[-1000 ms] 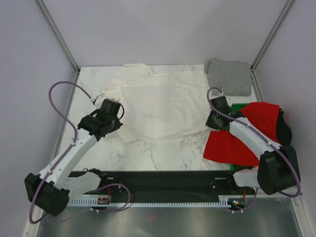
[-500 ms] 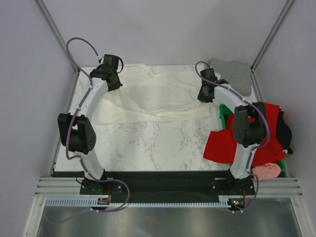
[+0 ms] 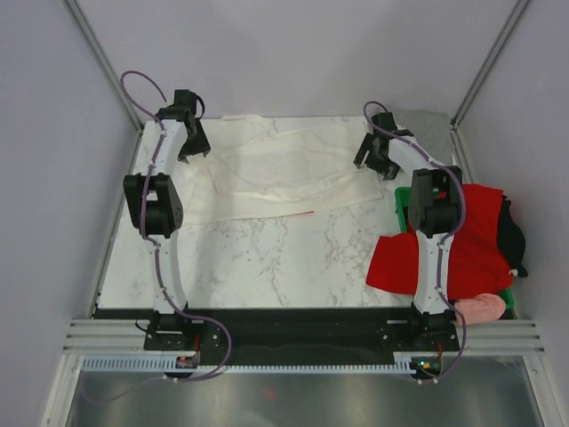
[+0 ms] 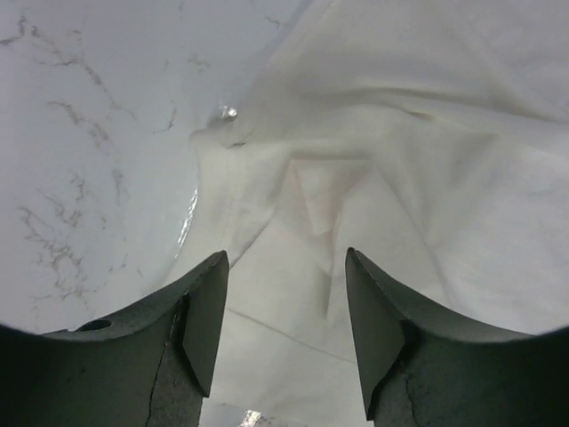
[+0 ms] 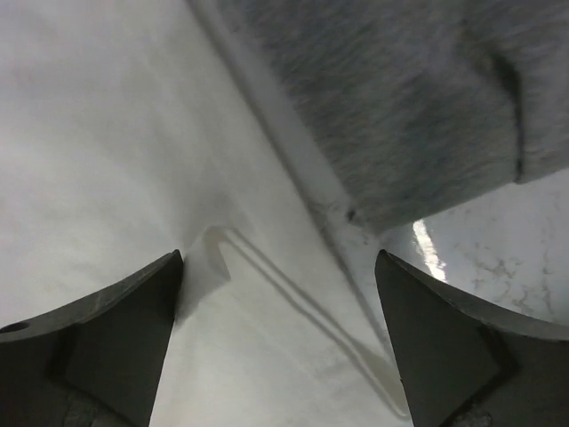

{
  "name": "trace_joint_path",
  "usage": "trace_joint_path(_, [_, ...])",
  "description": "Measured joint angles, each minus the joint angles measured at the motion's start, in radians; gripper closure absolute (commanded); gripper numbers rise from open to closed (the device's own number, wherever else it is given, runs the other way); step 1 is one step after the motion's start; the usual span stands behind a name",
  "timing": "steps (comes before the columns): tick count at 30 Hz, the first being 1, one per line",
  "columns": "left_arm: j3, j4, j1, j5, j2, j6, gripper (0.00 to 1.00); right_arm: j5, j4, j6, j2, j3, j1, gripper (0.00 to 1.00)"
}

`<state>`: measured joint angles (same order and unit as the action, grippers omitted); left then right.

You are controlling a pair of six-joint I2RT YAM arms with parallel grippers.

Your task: Fold and stack the t-shirts

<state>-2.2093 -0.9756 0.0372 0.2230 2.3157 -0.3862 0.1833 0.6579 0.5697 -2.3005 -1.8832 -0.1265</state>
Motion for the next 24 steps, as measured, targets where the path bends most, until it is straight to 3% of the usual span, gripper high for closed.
trace_joint_path(4, [0.195, 0.017, -0.023, -0.001, -0.195, -0.027, 0.38, 0.002, -0.035, 0.002, 0.098, 0.159, 0.032, 0.02])
trace_joint_path(11, [0.892, 0.226, -0.057, -0.089, -0.739, -0.131, 0.38, -0.013, -0.165, -0.003, 0.409, 0.526, 0.027, 0.06])
trace_joint_path(14, [1.070, 0.316, -0.092, -0.133, -0.783, -0.172, 0.39, -0.047, -0.232, -0.010, 0.462, 0.597, 0.025, 0.11])
trace_joint_path(17, [1.206, 0.393, -0.115, -0.169, -0.757, -0.204, 0.40, -0.098, -0.287, -0.019, 0.436, 0.609, 0.026, 0.23])
trace_joint_path(18, [1.231, 0.408, -0.117, -0.178, -0.750, -0.210, 0.40, -0.110, -0.299, -0.020, 0.423, 0.609, 0.026, 0.28])
trace_joint_path(24, [1.281, 0.507, -0.133, -0.225, -0.723, -0.240, 0.41, -0.142, -0.310, -0.014, 0.341, 0.577, 0.020, 0.33])
